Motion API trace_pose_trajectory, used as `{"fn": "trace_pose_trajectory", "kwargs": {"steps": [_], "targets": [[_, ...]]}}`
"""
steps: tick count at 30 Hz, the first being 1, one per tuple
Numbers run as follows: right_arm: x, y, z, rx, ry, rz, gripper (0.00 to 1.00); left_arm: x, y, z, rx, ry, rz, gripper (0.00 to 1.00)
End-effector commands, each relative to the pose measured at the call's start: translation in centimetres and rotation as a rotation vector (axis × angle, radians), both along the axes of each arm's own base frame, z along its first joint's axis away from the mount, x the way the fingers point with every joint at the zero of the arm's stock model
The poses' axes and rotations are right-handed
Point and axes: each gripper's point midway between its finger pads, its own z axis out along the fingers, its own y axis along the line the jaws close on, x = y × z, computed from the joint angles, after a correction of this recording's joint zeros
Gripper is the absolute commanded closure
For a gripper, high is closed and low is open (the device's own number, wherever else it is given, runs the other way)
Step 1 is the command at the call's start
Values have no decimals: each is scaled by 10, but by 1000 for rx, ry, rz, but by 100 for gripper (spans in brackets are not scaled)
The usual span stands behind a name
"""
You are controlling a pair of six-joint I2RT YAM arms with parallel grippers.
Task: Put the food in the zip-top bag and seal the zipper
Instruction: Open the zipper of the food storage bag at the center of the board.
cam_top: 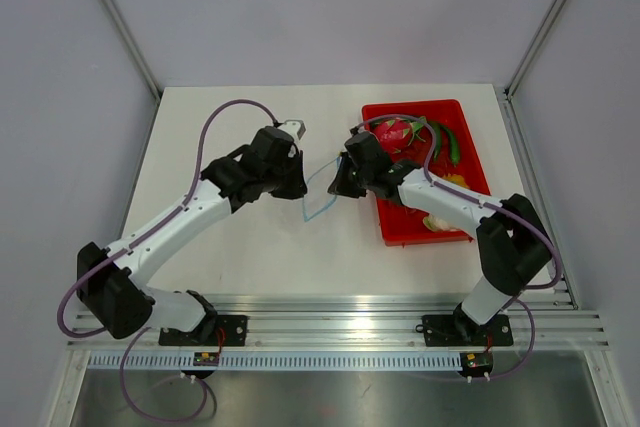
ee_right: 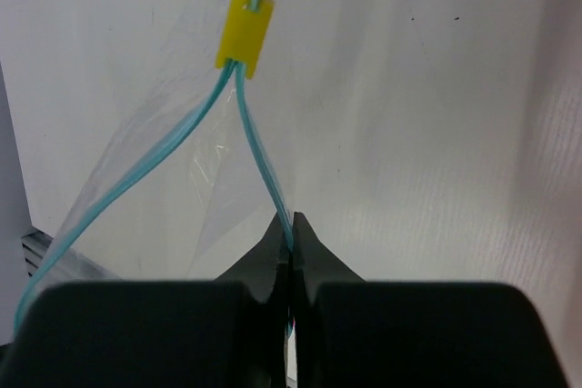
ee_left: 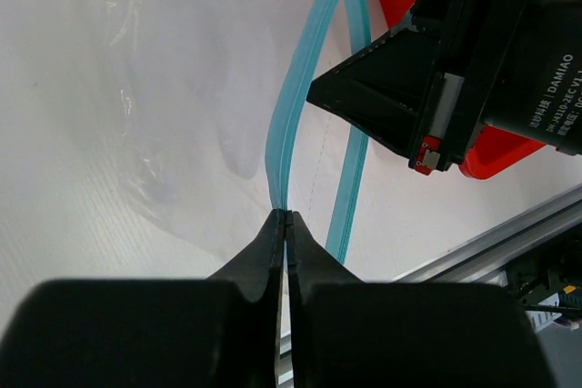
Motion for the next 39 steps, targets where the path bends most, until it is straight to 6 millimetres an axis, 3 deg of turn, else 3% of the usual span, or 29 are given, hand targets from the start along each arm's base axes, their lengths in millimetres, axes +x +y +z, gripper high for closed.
{"fn": "trace_pose_trajectory", "kwargs": {"steps": [1, 7, 8, 11, 18, 27, 31, 34, 37, 38, 39], "targets": [[2, 3, 46, -4, -104, -11, 100, 5, -17, 10, -64, 0, -25, 90], [-5, 5, 56, -18, -103, -5, 100, 14, -27, 20, -95, -16, -20, 81], [-4, 5, 59, -19, -109, -10, 100, 14, -28, 21, -97, -16, -25, 68], [-5, 5, 59, -29, -102, -9, 100, 14, -35, 27, -116, -16, -50, 52], [-7, 5, 57, -22, -96, -5, 100, 7, -44, 29, -169, -20, -91, 27], [-12, 9, 60, 15, -95, 17, 100, 17, -44, -4, -81, 7, -54, 40], [-12, 7, 60, 5, -102, 16, 100, 18, -51, -11, -90, 27, -74, 37], [-13, 6, 61, 6, -102, 13, 100, 23, -43, -21, -47, 27, -30, 39], [-14, 4, 59, 5, -102, 12, 100, 25, -39, -28, -18, 39, -19, 49], [-15, 3, 58, -1, -100, 8, 100, 28, -36, -29, 4, 32, -2, 65], [-14, -1, 53, -19, -102, -3, 100, 31, -30, -27, 17, 37, 13, 73]]}}
